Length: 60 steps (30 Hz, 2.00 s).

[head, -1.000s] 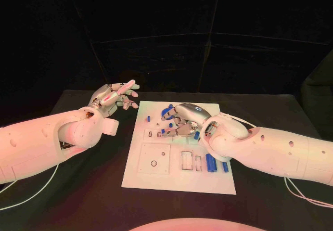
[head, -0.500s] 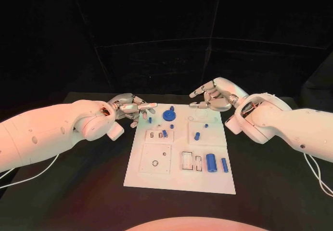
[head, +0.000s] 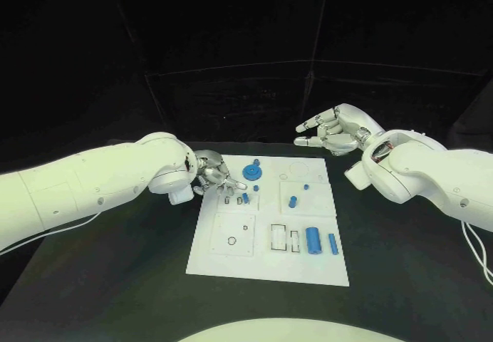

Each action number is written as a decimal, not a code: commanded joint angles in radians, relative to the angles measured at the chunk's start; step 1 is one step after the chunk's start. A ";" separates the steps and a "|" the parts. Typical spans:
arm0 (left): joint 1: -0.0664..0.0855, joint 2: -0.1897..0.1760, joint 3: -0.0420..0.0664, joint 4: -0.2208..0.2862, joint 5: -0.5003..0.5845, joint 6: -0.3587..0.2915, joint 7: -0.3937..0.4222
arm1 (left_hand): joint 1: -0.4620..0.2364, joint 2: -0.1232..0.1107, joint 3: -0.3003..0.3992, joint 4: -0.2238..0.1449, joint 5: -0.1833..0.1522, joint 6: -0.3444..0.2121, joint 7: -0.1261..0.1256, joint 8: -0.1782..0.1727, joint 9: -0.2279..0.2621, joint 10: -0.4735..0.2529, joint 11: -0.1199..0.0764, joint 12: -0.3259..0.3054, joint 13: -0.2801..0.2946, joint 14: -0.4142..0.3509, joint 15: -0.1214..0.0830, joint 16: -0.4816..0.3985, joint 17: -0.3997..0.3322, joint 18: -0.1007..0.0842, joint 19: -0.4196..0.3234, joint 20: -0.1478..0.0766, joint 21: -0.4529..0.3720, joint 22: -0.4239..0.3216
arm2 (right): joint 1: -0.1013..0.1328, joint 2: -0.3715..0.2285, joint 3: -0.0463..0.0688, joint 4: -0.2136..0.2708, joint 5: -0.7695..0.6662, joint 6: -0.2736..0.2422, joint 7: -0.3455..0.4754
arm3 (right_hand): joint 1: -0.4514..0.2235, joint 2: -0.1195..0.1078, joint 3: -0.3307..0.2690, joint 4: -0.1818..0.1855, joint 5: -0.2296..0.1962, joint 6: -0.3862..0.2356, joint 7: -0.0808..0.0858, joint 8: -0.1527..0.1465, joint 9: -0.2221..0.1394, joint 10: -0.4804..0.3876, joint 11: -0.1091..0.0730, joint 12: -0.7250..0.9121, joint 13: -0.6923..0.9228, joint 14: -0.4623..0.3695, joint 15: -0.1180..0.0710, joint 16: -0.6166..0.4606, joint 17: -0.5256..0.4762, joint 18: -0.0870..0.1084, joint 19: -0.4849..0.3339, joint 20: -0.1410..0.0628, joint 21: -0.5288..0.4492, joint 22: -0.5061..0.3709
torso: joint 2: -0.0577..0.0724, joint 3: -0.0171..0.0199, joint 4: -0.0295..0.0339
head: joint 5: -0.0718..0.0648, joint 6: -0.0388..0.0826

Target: Assemble the parts on the task board

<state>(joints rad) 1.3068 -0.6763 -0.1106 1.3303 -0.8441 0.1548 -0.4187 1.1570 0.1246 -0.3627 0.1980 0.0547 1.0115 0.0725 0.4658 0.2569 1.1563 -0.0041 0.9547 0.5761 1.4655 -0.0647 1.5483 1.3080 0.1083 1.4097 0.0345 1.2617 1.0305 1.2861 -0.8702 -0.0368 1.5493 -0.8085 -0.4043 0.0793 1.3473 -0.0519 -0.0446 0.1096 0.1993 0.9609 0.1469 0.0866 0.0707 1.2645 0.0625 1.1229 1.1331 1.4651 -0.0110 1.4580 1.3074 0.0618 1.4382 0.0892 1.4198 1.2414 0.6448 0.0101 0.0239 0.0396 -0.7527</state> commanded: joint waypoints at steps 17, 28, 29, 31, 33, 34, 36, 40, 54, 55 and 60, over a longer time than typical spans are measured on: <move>0.008 0.135 -0.014 -0.112 -0.059 0.001 -0.138 | -0.003 -0.013 -0.011 0.045 -0.006 -0.012 -0.030 0.112 0.098 0.101 -0.025 0.185 0.248 0.103 -0.027 0.017 0.253 -0.032 0.032 -0.018 0.075 0.117 | 0.004 0.018 0.001 -0.023 -0.003 0.016 -0.084 | -0.006 0.009 -0.014 -0.001 0.009 0.004 0.002 0.004 -0.002 -0.009 0.000 -0.007 -0.006 0.053 -0.005 -0.011 0.037 0.006 -0.009 -0.001 -0.010 -0.007 | -0.001 0.0011 -0.0004 | 0.002 -0.010; 0.008 0.167 -0.014 -0.143 -0.069 0.076 -0.169 | 0.011 -0.005 0.003 0.041 -0.003 -0.023 -0.030 0.129 0.116 0.101 -0.024 0.194 0.261 0.104 -0.026 0.020 0.258 -0.034 0.033 -0.017 0.083 0.130 | 0.004 0.023 0.001 -0.026 -0.009 0.020 -0.090 | -0.004 0.013 -0.023 -0.003 0.026 0.004 0.002 0.004 -0.002 -0.011 -0.001 -0.008 -0.009 0.053 -0.006 -0.014 0.033 0.006 -0.009 -0.001 -0.013 -0.011 | -0.001 0.0006 -0.0002 | 0.002 -0.017; 0.008 0.170 -0.014 -0.145 -0.069 0.077 -0.170 | 0.011 -0.005 0.003 0.040 -0.003 -0.024 -0.030 0.131 0.117 0.101 -0.024 0.195 0.262 0.104 -0.026 0.020 0.259 -0.034 0.034 -0.017 0.083 0.131 | 0.004 0.023 0.001 -0.026 -0.009 0.020 -0.090 | -0.004 0.013 -0.023 -0.003 0.026 0.004 0.002 0.004 -0.002 -0.011 -0.001 -0.008 -0.009 0.053 -0.006 -0.014 0.033 0.006 -0.009 -0.001 -0.013 -0.011 | -0.001 0.0006 -0.0006 | 0.002 -0.017; 0.008 0.173 -0.014 -0.147 -0.070 0.078 -0.171 | 0.011 -0.005 0.003 0.040 -0.003 -0.024 -0.030 0.131 0.117 0.101 -0.024 0.195 0.262 0.104 -0.026 0.020 0.259 -0.034 0.034 -0.017 0.083 0.131 | 0.004 0.024 0.001 -0.026 -0.010 0.020 -0.090 | -0.004 0.013 -0.023 -0.003 0.026 0.004 0.002 0.004 -0.002 -0.011 -0.001 -0.008 -0.009 0.053 -0.006 -0.014 0.033 0.006 -0.009 -0.001 -0.013 -0.011 | 0.000 0.0007 -0.0013 | 0.002 -0.018; 0.008 0.178 -0.014 -0.151 -0.070 0.078 -0.171 | 0.012 -0.005 0.004 0.040 -0.003 -0.025 -0.030 0.132 0.119 0.101 -0.024 0.196 0.263 0.105 -0.026 0.021 0.260 -0.034 0.033 -0.017 0.084 0.131 | 0.004 0.025 0.001 -0.027 -0.011 0.020 -0.091 | -0.004 0.013 -0.023 -0.003 0.027 0.004 0.002 0.004 -0.002 -0.011 -0.001 -0.008 -0.009 0.053 -0.006 -0.014 0.033 0.006 -0.009 -0.001 -0.013 -0.011 | 0.000 0.0004 -0.0020 | 0.002 -0.018; 0.008 0.180 -0.014 -0.153 -0.071 0.078 -0.171 | 0.012 -0.005 0.004 0.040 -0.003 -0.026 -0.030 0.132 0.119 0.101 -0.024 0.196 0.264 0.105 -0.026 0.021 0.260 -0.034 0.033 -0.017 0.084 0.132 | 0.004 0.025 0.001 -0.027 -0.011 0.020 -0.091 | -0.004 0.014 -0.025 -0.004 0.029 0.004 0.002 0.004 -0.002 -0.011 -0.001 -0.008 -0.010 0.053 -0.006 -0.014 0.033 0.006 -0.009 -0.001 -0.013 -0.011 | 0.000 0.0002 -0.0018 | 0.001 -0.018; 0.008 0.184 -0.014 -0.156 -0.078 0.076 -0.174 | 0.013 -0.005 0.005 0.039 -0.003 -0.027 -0.030 0.134 0.121 0.101 -0.024 0.197 0.265 0.105 -0.026 0.021 0.260 -0.035 0.034 -0.017 0.086 0.135 | 0.004 0.026 0.001 -0.028 -0.011 0.020 -0.091 | -0.004 0.014 -0.025 -0.004 0.029 0.005 0.002 0.004 -0.002 -0.011 -0.001 -0.008 -0.010 0.053 -0.006 -0.014 0.033 0.006 -0.009 -0.001 -0.013 -0.011 | 0.000 0.0000 -0.0013 | 0.000 -0.019; 0.008 0.193 -0.014 -0.163 -0.091 0.080 -0.177 | 0.013 -0.005 0.005 0.039 -0.003 -0.027 -0.030 0.135 0.122 0.102 -0.024 0.198 0.267 0.105 -0.026 0.022 0.261 -0.035 0.035 -0.017 0.087 0.138 | 0.004 0.028 0.001 -0.029 -0.012 0.021 -0.091 | -0.002 0.016 -0.027 -0.005 0.035 0.005 0.002 0.004 -0.002 -0.018 -0.001 -0.017 -0.020 0.053 -0.006 -0.015 0.032 0.007 -0.010 -0.002 -0.014 -0.013 | -0.001 0.0000 0.0005 | 0.000 -0.022; 0.007 0.222 -0.015 -0.195 -0.098 0.128 -0.182 | 0.026 -0.002 0.018 0.031 -0.002 -0.039 -0.030 0.152 0.140 0.101 -0.024 0.204 0.275 0.105 -0.026 0.023 0.263 -0.036 0.034 -0.016 0.093 0.146 | 0.004 0.034 0.001 -0.030 -0.016 0.022 -0.090 | 0.000 0.019 -0.031 -0.006 0.044 0.004 0.002 0.003 -0.002 -0.022 -0.002 -0.024 -0.028 0.053 -0.006 -0.017 0.031 0.007 -0.011 -0.002 -0.016 -0.016 | 0.000 0.0003 -0.0002 | 0.002 -0.028; 0.007 0.223 -0.015 -0.196 -0.098 0.130 -0.182 | 0.026 -0.002 0.019 0.030 -0.002 -0.039 -0.030 0.152 0.141 0.101 -0.024 0.205 0.275 0.105 -0.026 0.023 0.263 -0.036 0.034 -0.016 0.093 0.146 | 0.004 0.034 0.001 -0.030 -0.016 0.022 -0.090 | 0.000 0.019 -0.031 -0.006 0.044 0.004 0.002 0.003 -0.002 -0.022 -0.002 -0.024 -0.028 0.053 -0.006 -0.017 0.031 0.007 -0.011 -0.002 -0.016 -0.016 | 0.000 0.0004 -0.0001 | 0.002 -0.028; 0.007 0.229 -0.015 -0.204 -0.098 0.140 -0.182 | 0.029 -0.002 0.021 0.028 -0.002 -0.041 -0.030 0.154 0.143 0.100 -0.024 0.205 0.276 0.105 -0.025 0.023 0.263 -0.036 0.034 -0.016 0.093 0.147 | 0.004 0.036 0.001 -0.030 -0.016 0.022 -0.089 | 0.000 0.019 -0.031 -0.006 0.044 0.004 0.002 0.003 -0.002 -0.022 -0.002 -0.024 -0.028 0.053 -0.006 -0.017 0.031 0.007 -0.011 -0.002 -0.016 -0.016 | 0.000 0.0005 0.0005 | 0.001 -0.030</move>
<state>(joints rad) 1.3121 -0.4494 -0.1263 1.1281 -0.9335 0.2649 -0.5942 1.1728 0.1232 -0.3481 0.2248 0.0502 0.9753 0.0444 0.6168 0.3995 1.2510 -0.0302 1.1541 0.8512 1.4671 -0.0839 1.5646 1.3076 0.0920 1.4389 0.0181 1.3488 1.1768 1.2873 -0.8358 -0.0369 1.5180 -0.8204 -0.3871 -0.0138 1.3476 -0.0441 -0.0696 0.1017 0.2395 0.9608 0.1469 0.0865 0.0692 1.2521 0.0606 1.1024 1.1065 1.4651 -0.0109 1.4429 1.3079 0.0619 1.4349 0.0859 1.4086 1.2262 0.6447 0.0103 0.0237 0.0417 -0.7819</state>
